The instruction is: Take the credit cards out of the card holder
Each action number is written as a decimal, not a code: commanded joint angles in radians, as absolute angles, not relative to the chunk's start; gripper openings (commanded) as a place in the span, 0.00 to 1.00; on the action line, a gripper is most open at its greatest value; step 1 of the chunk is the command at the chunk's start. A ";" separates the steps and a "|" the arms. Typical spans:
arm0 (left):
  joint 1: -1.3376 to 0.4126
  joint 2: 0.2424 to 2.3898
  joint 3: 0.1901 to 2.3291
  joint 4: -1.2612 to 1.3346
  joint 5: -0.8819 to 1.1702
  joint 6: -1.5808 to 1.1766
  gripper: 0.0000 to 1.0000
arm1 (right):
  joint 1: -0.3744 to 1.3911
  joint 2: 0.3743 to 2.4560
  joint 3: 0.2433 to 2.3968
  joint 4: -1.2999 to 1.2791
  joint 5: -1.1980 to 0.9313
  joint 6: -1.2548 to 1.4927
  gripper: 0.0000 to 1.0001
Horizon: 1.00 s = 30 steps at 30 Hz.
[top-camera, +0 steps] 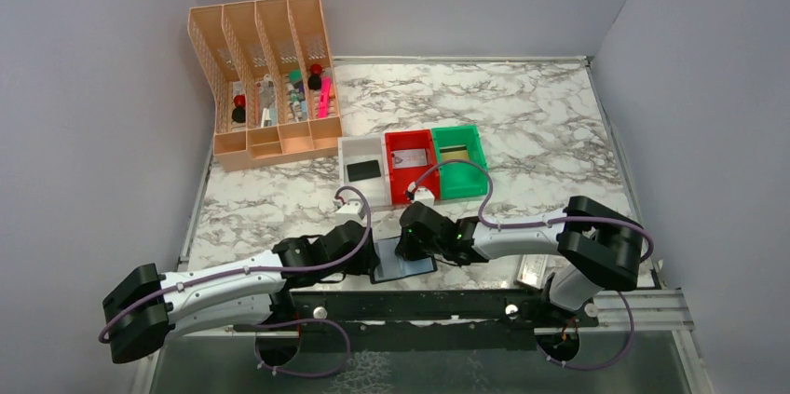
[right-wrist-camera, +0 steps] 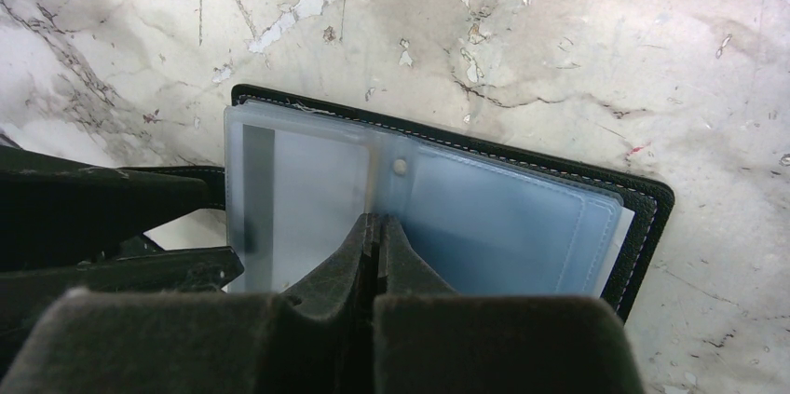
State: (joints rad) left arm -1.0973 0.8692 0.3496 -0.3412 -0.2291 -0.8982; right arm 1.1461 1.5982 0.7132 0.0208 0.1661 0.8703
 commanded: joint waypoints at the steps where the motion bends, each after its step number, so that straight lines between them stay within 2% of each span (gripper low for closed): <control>1: -1.103 0.871 0.362 -0.308 -0.240 -0.894 0.43 | 1.140 1.665 0.652 -0.130 0.206 0.829 0.01; 15: -1.102 0.916 0.338 -0.201 -0.186 -0.887 0.41 | 1.140 1.669 0.657 -0.129 0.202 0.825 0.01; 30: -1.103 0.887 0.347 -0.257 -0.218 -0.893 0.41 | 1.140 1.680 0.666 -0.127 0.196 0.821 0.01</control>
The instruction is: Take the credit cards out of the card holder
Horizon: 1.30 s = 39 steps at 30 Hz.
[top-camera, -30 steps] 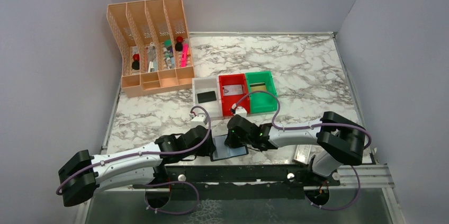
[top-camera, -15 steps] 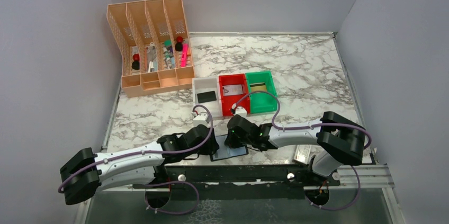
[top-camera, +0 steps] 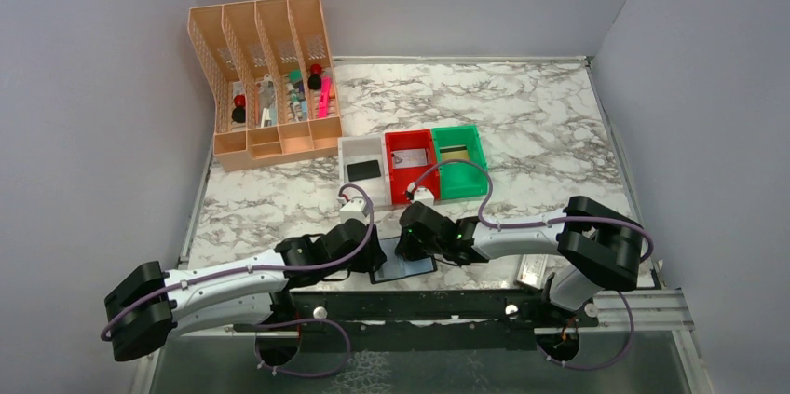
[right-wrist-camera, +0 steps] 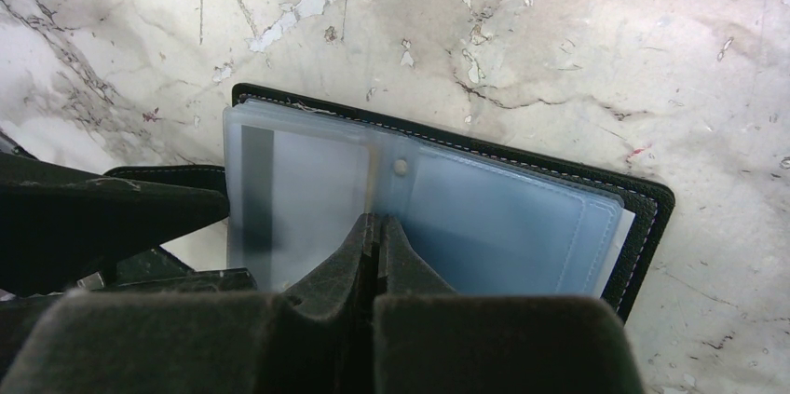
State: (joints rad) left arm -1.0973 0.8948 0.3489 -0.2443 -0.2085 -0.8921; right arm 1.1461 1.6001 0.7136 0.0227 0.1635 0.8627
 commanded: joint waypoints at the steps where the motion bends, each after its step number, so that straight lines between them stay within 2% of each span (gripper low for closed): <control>1: -1.103 0.893 0.348 -0.262 -0.220 -0.894 0.41 | 1.140 1.680 0.667 -0.127 0.195 0.820 0.01; 39: -1.120 0.929 0.414 -0.273 -0.202 -0.872 0.40 | 1.140 1.697 0.659 -0.113 0.188 0.820 0.01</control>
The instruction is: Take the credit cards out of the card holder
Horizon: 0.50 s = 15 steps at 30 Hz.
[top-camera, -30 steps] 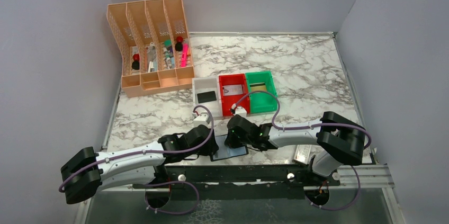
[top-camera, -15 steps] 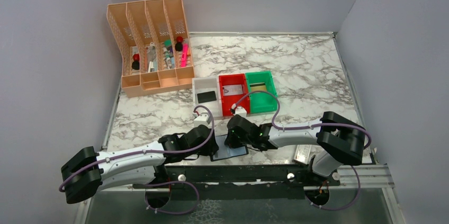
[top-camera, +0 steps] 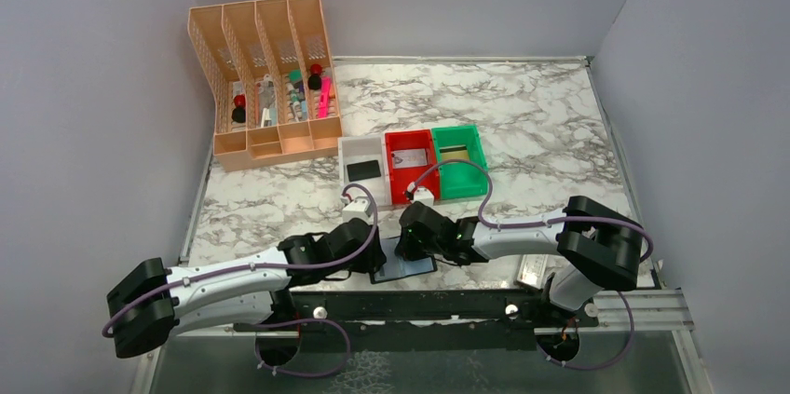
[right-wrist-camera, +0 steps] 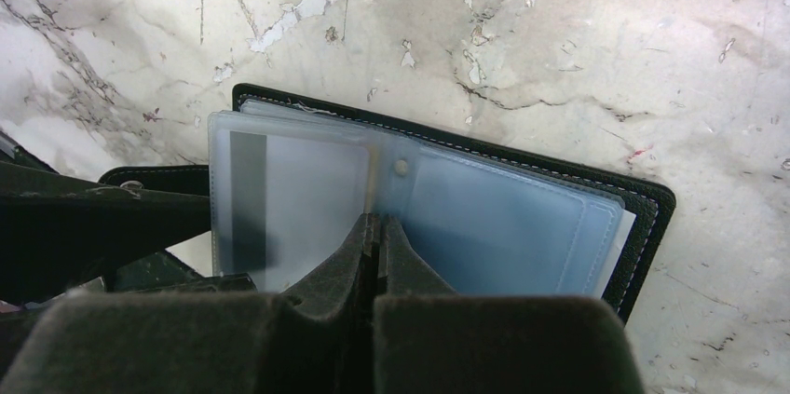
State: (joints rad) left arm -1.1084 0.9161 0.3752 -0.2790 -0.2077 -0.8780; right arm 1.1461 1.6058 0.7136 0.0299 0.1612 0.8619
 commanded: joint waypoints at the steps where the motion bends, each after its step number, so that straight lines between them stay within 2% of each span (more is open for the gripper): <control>1: -1.119 0.933 0.420 -0.280 -0.206 -0.871 0.40 | 1.140 1.696 0.660 -0.113 0.188 0.818 0.01; 15: -1.127 0.926 0.435 -0.323 -0.232 -0.874 0.41 | 1.140 1.701 0.662 -0.110 0.187 0.819 0.01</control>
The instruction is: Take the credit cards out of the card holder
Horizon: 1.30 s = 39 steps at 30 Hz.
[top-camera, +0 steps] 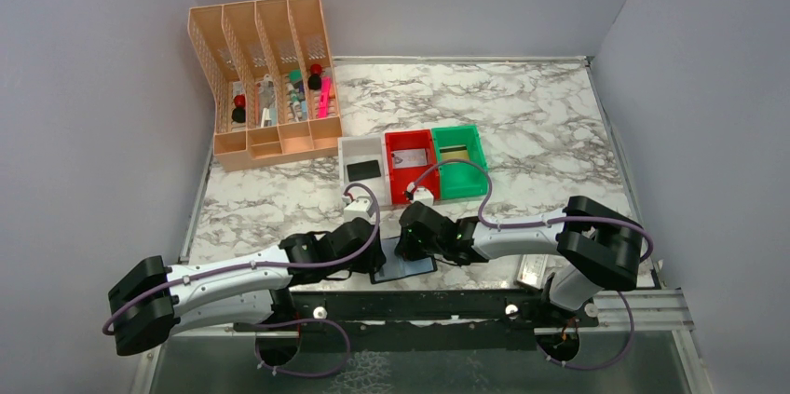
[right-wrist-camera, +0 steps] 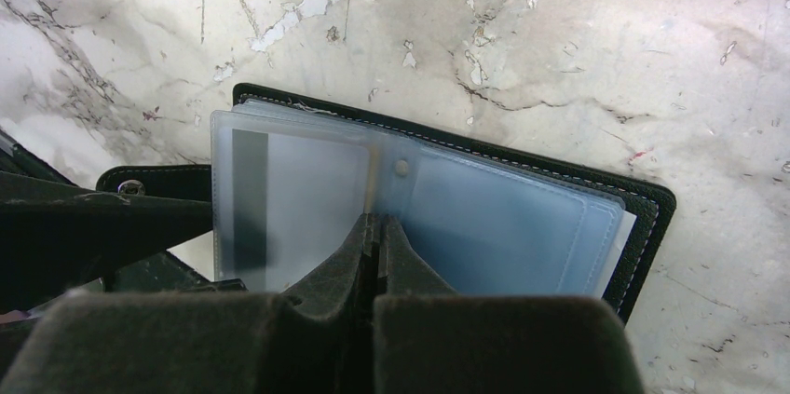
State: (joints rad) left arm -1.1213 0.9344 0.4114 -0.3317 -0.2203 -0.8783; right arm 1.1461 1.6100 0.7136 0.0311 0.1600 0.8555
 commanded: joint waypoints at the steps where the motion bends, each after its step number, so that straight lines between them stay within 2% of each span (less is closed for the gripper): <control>1: -1.127 0.925 0.434 -0.320 -0.229 -0.874 0.41 | 1.140 1.701 0.663 -0.112 0.186 0.819 0.01; 8: -1.128 0.907 0.413 -0.283 -0.219 -0.873 0.41 | 1.140 1.694 0.661 -0.112 0.185 0.821 0.01; 17: -1.129 0.945 0.365 -0.089 -0.162 -0.866 0.41 | 1.140 1.627 0.644 -0.067 0.158 0.830 0.03; 27: -1.129 0.986 0.373 -0.007 -0.168 -0.854 0.41 | 1.140 1.494 0.640 -0.160 0.278 0.909 0.04; 32: -1.129 1.050 0.386 0.047 -0.137 -0.840 0.41 | 1.140 1.436 0.615 -0.204 0.330 0.952 0.09; 35: -1.129 1.094 0.393 0.101 -0.106 -0.829 0.41 | 1.140 1.416 0.591 -0.192 0.336 0.953 0.16; 39: -1.128 1.152 0.406 0.173 -0.064 -0.820 0.41 | 1.140 1.412 0.569 -0.160 0.309 0.949 0.17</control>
State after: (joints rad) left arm -1.1217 1.1107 0.3717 0.0566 -0.1295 -0.8463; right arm 1.1442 1.4178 0.6079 -0.1207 0.2752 0.9409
